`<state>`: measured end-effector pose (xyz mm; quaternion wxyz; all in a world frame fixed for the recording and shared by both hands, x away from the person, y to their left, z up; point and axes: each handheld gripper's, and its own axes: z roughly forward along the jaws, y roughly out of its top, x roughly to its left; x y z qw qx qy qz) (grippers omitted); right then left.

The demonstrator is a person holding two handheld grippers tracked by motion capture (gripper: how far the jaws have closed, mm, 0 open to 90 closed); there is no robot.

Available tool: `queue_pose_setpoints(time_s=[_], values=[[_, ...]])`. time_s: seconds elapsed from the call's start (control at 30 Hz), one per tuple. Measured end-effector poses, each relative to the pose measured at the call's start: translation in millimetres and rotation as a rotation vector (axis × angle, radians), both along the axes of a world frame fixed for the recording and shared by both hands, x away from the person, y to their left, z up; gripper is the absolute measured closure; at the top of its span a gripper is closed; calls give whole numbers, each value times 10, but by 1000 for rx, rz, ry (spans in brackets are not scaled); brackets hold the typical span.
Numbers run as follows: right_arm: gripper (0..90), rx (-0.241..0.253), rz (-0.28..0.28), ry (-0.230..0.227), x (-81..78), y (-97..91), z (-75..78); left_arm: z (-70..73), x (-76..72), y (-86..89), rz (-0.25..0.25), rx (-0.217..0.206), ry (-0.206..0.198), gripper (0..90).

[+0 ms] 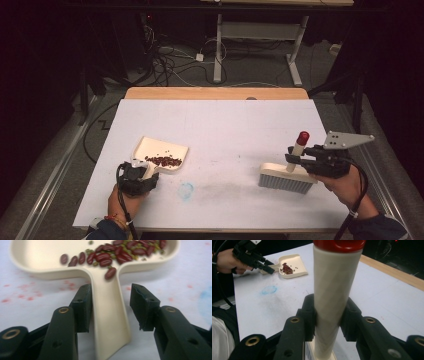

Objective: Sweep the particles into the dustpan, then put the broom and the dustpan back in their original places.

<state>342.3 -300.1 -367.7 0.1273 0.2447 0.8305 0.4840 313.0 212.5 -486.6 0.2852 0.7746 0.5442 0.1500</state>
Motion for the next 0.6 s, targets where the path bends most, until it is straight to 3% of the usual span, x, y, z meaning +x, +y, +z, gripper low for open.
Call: queue_pose_setpoints(time_s=[0.17, 0.23, 0.43, 0.6], values=[[635, -45, -75, 8, 305, 17, -11, 28, -22, -15, -28, 17, -16, 423], [633, -38, -105, 30, 432, 18, -50, 37, -52, 28, -43, -1, -50, 397], [605, -45, -176, 58, 681, 55, -167, 97, -191, 104, -208, 9, -186, 307], [588, -47, -222, 90, 876, 110, -286, 150, -212, 136, -284, -28, -247, 306]])
